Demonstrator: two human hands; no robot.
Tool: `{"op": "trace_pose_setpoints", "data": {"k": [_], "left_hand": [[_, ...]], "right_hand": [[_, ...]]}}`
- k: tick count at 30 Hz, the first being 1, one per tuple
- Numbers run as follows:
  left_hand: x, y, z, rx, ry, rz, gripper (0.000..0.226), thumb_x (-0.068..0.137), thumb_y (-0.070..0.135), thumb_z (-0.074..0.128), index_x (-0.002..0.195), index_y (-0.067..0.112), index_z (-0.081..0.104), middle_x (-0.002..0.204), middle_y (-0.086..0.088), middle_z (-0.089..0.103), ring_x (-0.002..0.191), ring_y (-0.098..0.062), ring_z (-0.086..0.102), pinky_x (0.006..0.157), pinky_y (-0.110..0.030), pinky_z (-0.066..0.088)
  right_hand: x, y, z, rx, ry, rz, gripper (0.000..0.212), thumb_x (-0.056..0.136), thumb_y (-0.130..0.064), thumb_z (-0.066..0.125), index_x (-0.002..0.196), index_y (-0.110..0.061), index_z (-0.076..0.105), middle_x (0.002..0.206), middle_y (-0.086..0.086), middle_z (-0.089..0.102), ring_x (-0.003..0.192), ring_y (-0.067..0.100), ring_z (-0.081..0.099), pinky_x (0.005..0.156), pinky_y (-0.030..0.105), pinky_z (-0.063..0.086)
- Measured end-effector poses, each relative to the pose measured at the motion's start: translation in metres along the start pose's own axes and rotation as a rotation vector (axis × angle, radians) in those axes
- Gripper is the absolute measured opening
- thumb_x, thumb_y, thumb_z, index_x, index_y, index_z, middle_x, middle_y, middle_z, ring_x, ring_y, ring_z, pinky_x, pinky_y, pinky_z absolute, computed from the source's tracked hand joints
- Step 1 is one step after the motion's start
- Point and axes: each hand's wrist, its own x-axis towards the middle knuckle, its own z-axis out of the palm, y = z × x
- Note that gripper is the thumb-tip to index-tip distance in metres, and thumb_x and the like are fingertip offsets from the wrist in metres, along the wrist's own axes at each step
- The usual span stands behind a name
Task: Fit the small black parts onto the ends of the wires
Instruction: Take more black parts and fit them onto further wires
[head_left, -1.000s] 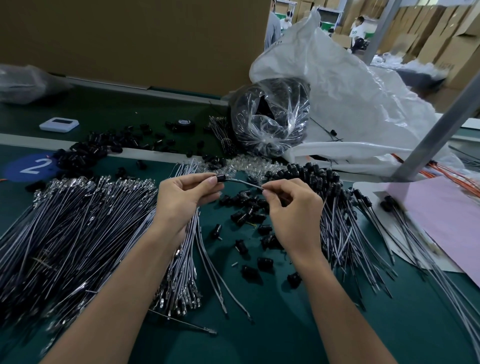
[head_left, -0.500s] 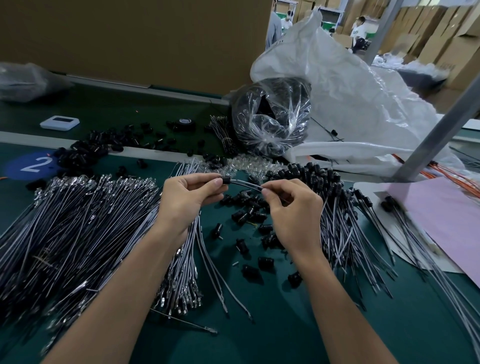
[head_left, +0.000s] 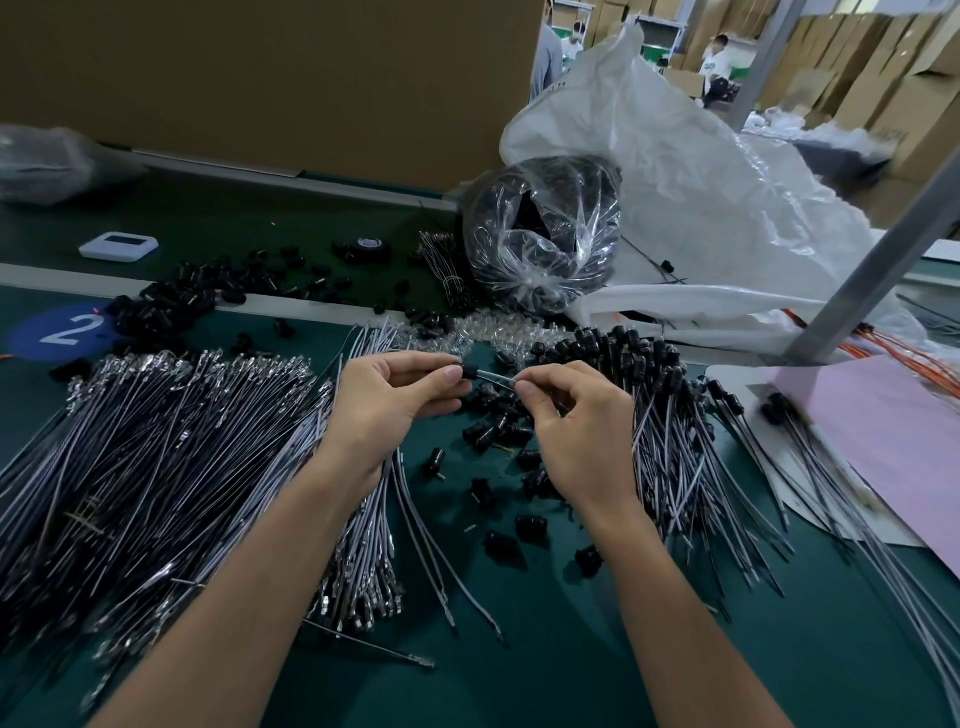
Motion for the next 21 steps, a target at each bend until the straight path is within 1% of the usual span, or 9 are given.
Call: {"op": "trace_pose_setpoints", "data": {"k": [3,7,8,11,13,15,16,19,21], "left_hand": [[-0.0008,-0.0002,0.0013,0.02,-0.041,-0.009,0.01,0.081,0.001,0.071,0.091,0.003,0.073,0.081,-0.013,0.076,0.078,-0.022,0.075,0.065,-0.021,0.058],[-0.0041,-0.001,0.0049,0.068,-0.109,-0.029,0.008,0.081,0.001,0.072,0.088,0.004,0.074,0.078,-0.014,0.076,0.072,-0.019,0.075,0.061,-0.021,0.058],[-0.0045,-0.001,0.0051,0.069,-0.108,-0.028,0.008,0.08,0.002,0.072,0.087,0.004,0.074,0.078,-0.014,0.076,0.071,-0.019,0.075,0.061,-0.021,0.058],[-0.005,0.0007,0.0039,0.052,-0.099,-0.034,0.008,0.076,0.006,0.074,0.084,0.006,0.075,0.076,-0.014,0.075,0.068,-0.019,0.074,0.059,-0.021,0.057],[-0.0059,0.0026,0.003,0.073,-0.122,-0.042,0.015,0.069,0.014,0.076,0.082,0.007,0.075,0.073,-0.014,0.075,0.064,-0.019,0.074,0.056,-0.021,0.057],[-0.0058,0.004,0.0028,0.09,-0.148,-0.048,0.017,0.066,0.018,0.075,0.08,0.008,0.076,0.072,-0.014,0.075,0.062,-0.019,0.073,0.054,-0.021,0.057],[-0.0058,0.0046,0.0025,0.089,-0.158,-0.049,0.016,0.066,0.019,0.075,0.079,0.009,0.076,0.073,-0.014,0.075,0.062,-0.02,0.073,0.054,-0.022,0.057],[-0.0055,0.0046,0.0025,0.152,-0.161,-0.028,0.015,0.071,0.02,0.074,0.08,0.008,0.075,0.071,-0.013,0.075,0.06,-0.02,0.073,0.053,-0.024,0.058],[-0.0057,0.005,0.0025,0.215,-0.112,0.007,0.01,0.08,0.016,0.073,0.08,0.006,0.073,0.068,-0.011,0.074,0.056,-0.02,0.072,0.051,-0.026,0.058]], "right_hand": [[-0.0003,0.0011,0.0004,-0.016,-0.028,-0.026,0.007,0.087,-0.011,0.071,0.092,-0.012,0.077,0.085,-0.001,0.067,0.081,0.017,0.061,0.075,0.034,0.051],[-0.0007,0.0003,0.0014,-0.007,-0.061,-0.066,0.008,0.086,-0.009,0.073,0.092,-0.009,0.078,0.087,0.0,0.068,0.079,0.011,0.062,0.072,0.013,0.046],[-0.0002,0.0005,0.0014,0.006,-0.071,-0.073,0.008,0.085,-0.008,0.074,0.092,-0.009,0.078,0.087,0.0,0.069,0.079,0.009,0.062,0.072,0.011,0.045],[0.0006,0.0,0.0008,0.064,-0.106,-0.073,0.012,0.082,-0.011,0.077,0.094,-0.009,0.077,0.088,-0.002,0.068,0.08,0.006,0.062,0.074,0.011,0.046],[0.0001,-0.0005,0.0007,0.081,-0.108,-0.07,0.014,0.08,-0.014,0.079,0.093,-0.01,0.077,0.086,-0.002,0.068,0.077,0.003,0.061,0.071,0.009,0.044],[-0.0002,-0.0006,0.0003,0.095,-0.111,-0.055,0.017,0.081,-0.015,0.079,0.097,-0.012,0.076,0.086,-0.002,0.068,0.074,0.003,0.06,0.069,0.008,0.042],[0.0001,-0.0006,0.0002,0.104,-0.119,-0.049,0.017,0.082,-0.014,0.078,0.098,-0.013,0.076,0.086,-0.003,0.068,0.074,0.003,0.059,0.068,0.008,0.042],[0.0008,0.0007,0.0015,0.096,-0.165,-0.045,0.008,0.084,-0.012,0.075,0.092,-0.014,0.077,0.083,-0.008,0.063,0.072,0.0,0.056,0.067,0.008,0.039],[0.0014,0.0027,0.0008,0.051,-0.165,-0.032,0.006,0.085,-0.012,0.074,0.09,-0.013,0.075,0.084,-0.008,0.06,0.071,-0.001,0.053,0.068,0.008,0.038]]}}
